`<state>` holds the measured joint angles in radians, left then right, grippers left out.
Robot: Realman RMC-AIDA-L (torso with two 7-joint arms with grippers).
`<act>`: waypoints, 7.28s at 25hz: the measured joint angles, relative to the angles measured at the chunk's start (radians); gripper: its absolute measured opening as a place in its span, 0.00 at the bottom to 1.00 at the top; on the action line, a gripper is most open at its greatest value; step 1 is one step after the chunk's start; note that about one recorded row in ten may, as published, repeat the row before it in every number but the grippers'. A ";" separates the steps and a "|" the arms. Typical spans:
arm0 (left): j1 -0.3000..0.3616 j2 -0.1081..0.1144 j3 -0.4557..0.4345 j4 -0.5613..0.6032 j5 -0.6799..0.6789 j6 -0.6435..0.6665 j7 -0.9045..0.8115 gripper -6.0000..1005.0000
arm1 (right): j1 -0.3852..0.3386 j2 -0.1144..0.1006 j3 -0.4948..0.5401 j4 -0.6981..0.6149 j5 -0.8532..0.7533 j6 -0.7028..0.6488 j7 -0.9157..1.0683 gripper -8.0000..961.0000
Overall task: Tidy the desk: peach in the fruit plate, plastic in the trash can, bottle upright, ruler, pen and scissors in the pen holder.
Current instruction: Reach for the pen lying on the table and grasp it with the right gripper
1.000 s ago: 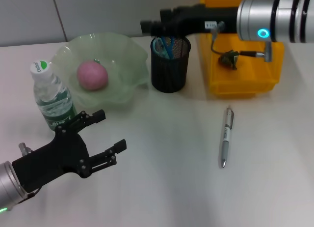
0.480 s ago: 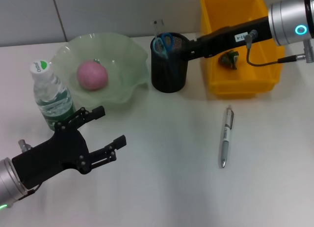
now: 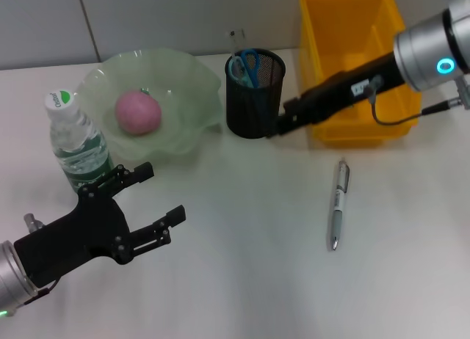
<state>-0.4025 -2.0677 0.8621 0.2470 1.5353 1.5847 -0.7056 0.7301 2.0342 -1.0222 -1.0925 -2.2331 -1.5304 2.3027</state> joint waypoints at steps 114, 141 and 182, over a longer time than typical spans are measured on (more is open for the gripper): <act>0.032 -0.006 0.051 0.011 -0.032 -0.114 -0.037 0.76 | 0.321 0.041 -0.342 0.370 -0.550 -0.029 -1.549 0.76; 0.017 -0.008 0.074 0.011 -0.035 -0.146 -0.035 0.76 | 0.365 0.043 -0.354 0.500 -0.552 0.070 -1.552 0.56; 0.007 -0.006 0.073 0.023 -0.040 -0.140 -0.037 0.76 | 0.399 0.041 -0.353 0.585 -0.535 0.129 -1.557 0.29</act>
<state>-0.3958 -2.0737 0.9355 0.2698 1.4954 1.4450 -0.7425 1.1290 2.0753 -1.3755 -0.5075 -2.7683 -1.4013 0.7455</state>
